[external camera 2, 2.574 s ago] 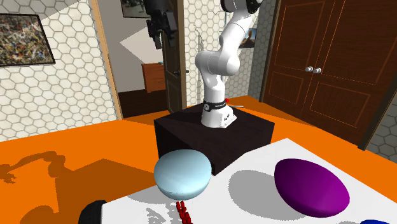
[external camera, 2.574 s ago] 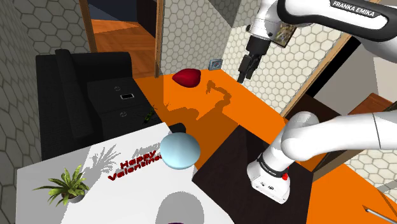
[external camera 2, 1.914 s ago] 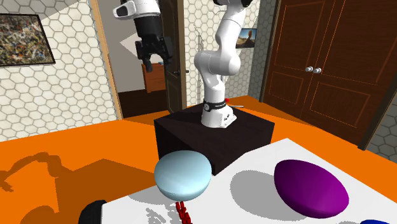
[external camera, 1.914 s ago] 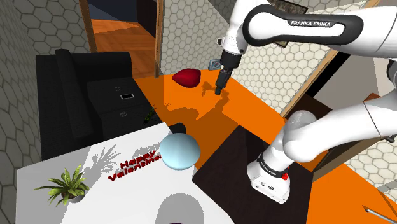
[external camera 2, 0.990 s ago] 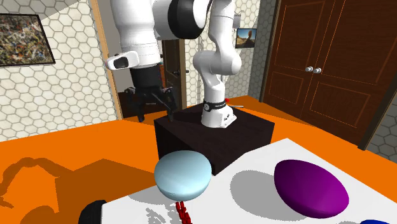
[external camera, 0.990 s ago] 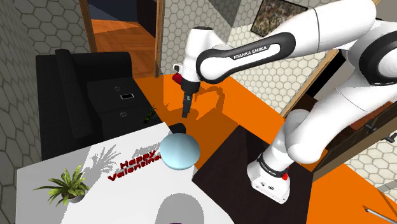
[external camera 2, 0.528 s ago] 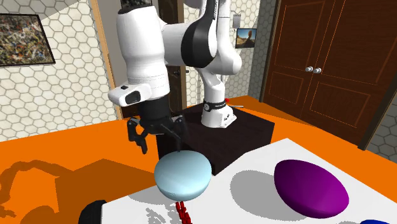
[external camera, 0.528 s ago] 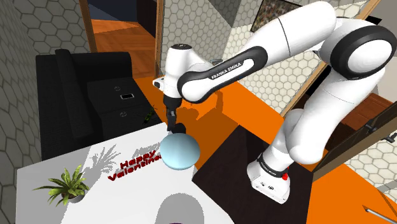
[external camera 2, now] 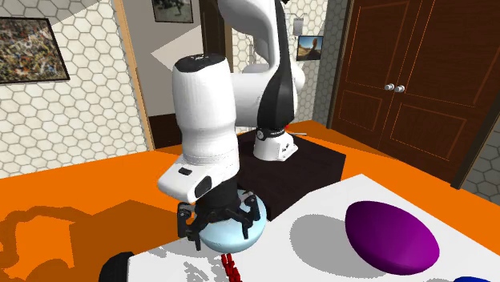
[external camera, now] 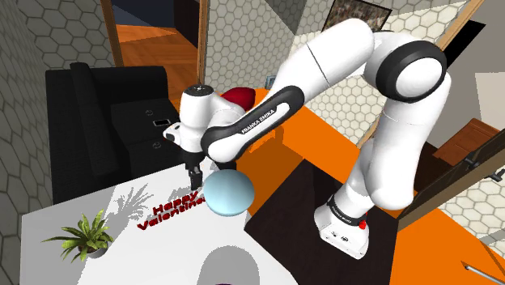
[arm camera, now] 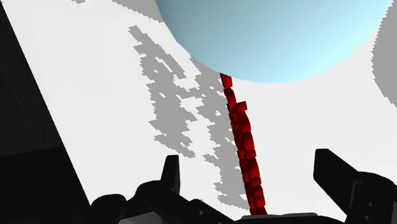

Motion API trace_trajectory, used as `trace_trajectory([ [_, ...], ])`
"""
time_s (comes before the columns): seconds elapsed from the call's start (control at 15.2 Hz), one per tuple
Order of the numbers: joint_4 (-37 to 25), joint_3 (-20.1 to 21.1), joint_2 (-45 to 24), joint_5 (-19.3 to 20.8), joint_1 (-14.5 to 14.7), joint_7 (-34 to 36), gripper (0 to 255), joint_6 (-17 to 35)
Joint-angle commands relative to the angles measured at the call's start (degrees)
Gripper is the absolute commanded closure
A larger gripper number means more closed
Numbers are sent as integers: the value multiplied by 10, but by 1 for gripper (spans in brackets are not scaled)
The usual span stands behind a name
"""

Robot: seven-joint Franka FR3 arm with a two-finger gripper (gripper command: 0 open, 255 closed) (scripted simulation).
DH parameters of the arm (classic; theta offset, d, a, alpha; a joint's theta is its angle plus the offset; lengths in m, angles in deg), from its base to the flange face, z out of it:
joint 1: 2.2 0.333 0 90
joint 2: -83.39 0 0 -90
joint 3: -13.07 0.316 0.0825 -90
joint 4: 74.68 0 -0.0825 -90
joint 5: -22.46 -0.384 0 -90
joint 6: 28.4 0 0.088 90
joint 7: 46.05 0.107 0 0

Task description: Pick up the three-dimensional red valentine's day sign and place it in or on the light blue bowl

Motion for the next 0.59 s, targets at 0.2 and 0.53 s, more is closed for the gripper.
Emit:
trace_trajectory([
  [0.2, -56, 6, -86, 48, 35, -13, 0, 36],
  [0.53, -77, 1, -130, 67, 51, -13, 0, 60],
])
